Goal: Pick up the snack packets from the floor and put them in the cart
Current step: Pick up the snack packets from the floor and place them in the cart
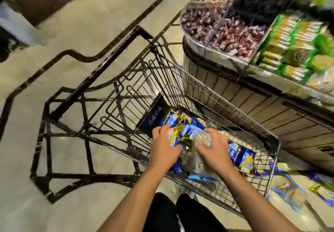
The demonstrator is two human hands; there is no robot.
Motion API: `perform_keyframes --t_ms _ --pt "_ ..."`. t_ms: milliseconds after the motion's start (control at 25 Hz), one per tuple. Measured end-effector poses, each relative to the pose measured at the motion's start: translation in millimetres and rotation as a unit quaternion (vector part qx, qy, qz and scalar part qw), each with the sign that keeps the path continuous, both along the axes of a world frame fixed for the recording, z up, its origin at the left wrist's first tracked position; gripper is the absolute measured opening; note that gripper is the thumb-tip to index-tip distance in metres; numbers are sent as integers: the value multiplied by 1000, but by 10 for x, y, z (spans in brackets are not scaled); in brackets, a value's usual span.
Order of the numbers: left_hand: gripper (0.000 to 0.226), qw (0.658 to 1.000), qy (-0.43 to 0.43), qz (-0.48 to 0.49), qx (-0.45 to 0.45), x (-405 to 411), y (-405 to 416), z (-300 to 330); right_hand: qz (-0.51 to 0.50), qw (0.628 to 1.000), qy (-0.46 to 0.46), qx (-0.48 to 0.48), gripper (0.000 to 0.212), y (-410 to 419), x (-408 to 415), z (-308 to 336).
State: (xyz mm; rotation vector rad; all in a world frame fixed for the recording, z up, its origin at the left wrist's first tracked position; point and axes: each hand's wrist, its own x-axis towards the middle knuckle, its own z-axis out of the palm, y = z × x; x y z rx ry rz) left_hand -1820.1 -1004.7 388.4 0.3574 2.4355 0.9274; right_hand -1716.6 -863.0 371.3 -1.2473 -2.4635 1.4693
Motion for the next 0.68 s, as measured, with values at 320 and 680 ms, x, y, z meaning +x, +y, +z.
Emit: perform_keyframes --t_ms 320,680 --pt "78 997 -48 -57 -22 -465 619 -663 -110 991 -39 -64 59 396 -183 -599" --pt "79 982 -78 -159 -70 -902 1213 -1643 -207 968 -110 -91 58 730 -413 -1550"
